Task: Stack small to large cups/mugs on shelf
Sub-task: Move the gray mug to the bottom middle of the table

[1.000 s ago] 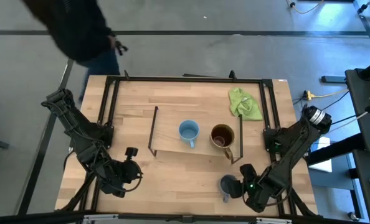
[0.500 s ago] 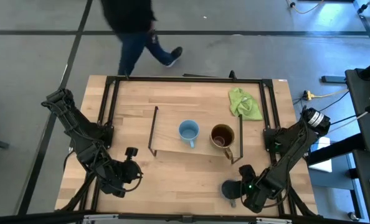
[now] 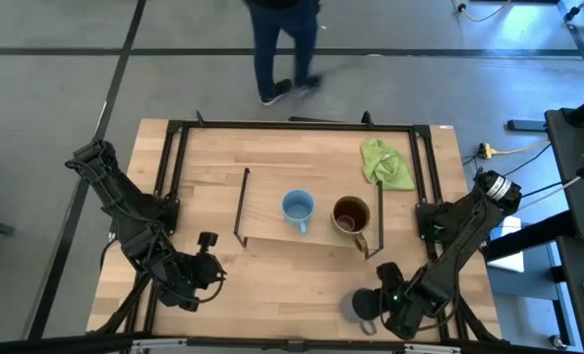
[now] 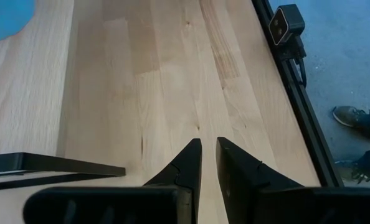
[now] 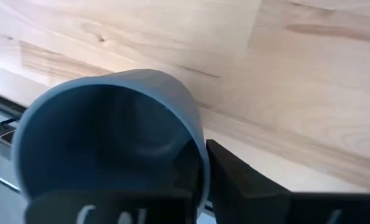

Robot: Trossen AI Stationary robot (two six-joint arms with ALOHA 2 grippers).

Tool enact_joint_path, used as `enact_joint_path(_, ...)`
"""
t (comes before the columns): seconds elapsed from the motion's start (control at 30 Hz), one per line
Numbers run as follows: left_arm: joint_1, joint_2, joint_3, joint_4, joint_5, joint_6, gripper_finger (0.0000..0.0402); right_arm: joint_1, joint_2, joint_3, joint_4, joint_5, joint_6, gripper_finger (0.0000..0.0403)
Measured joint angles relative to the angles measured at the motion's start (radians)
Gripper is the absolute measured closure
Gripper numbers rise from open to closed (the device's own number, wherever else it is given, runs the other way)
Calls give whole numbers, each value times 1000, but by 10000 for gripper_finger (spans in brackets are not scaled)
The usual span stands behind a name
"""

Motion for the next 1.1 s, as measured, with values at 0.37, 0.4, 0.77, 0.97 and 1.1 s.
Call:
enact_joint_path(0.37, 0, 0, 0, -1, -40, 5, 358, -32, 50, 97, 12, 76, -25, 385)
enact_joint_path(0.4, 0, 0, 0, -1, -43, 15, 358, -40, 68, 117, 10, 76, -37, 381)
enact_joint_path(0.77, -2, 0, 0, -1, -43, 27, 358, -138, 264, 358, -9, 105, -182, 386)
enact_joint_path(0.97, -2, 0, 0, 0, -25, 26, 358, -198, 338, 485, -17, 147, -269, 373)
enact_joint_path(1.1, -17, 0, 0, -1, -25, 23, 358, -221, 373, 524, -17, 146, -301, 383)
